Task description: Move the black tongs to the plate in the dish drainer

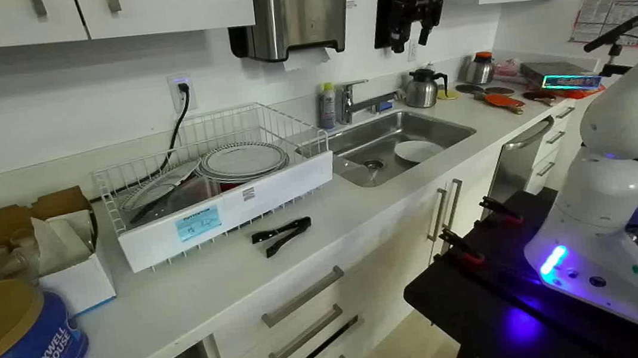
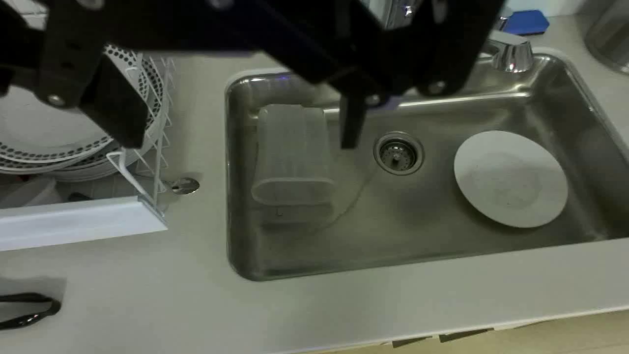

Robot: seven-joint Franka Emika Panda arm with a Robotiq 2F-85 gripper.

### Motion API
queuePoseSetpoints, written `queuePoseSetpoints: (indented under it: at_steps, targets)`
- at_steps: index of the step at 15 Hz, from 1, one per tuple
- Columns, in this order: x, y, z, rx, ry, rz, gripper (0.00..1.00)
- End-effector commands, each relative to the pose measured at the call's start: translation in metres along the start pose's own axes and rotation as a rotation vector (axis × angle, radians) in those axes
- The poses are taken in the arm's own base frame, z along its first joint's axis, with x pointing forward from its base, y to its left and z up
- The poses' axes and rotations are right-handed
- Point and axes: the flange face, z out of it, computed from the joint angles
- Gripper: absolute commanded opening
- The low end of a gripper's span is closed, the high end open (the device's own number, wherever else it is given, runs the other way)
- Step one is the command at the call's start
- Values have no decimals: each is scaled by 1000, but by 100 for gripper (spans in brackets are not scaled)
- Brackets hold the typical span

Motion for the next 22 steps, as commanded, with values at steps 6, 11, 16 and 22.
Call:
queuePoseSetpoints:
  at_steps: [6, 11, 16, 22]
  targets:
    - [0, 0, 0, 0, -1, 0, 100]
    - [-2, -26, 5, -10, -11, -57, 100]
    - [-20, -95, 34, -31, -57, -183, 100]
    - [-52, -179, 78, -34, -114, -275, 100]
